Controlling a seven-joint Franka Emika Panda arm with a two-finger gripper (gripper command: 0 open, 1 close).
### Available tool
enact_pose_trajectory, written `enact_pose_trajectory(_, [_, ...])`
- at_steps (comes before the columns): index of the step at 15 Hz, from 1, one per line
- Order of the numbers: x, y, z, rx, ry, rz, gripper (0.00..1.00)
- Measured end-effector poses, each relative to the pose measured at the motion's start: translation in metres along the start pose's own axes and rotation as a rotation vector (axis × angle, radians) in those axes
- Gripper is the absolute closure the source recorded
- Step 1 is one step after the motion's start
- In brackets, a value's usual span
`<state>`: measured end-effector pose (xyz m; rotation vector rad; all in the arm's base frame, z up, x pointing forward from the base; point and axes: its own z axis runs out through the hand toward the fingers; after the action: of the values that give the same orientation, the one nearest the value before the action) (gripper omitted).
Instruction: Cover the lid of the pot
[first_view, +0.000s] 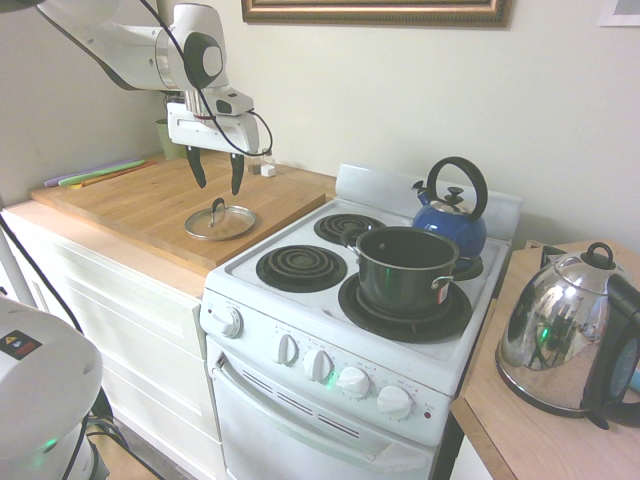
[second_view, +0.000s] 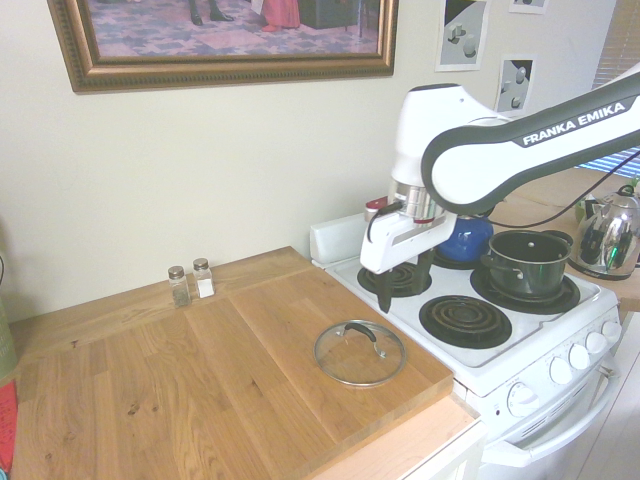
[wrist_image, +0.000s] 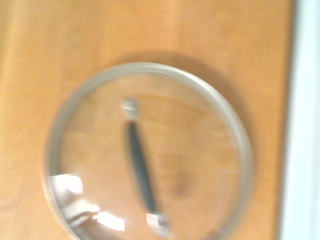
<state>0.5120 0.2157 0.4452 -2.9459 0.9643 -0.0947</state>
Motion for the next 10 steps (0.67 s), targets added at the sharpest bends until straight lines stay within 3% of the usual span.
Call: enact_pose_trajectory(10, [-0.002, -0.037, 0.039, -0.038, 0.019, -0.103, 0.0])
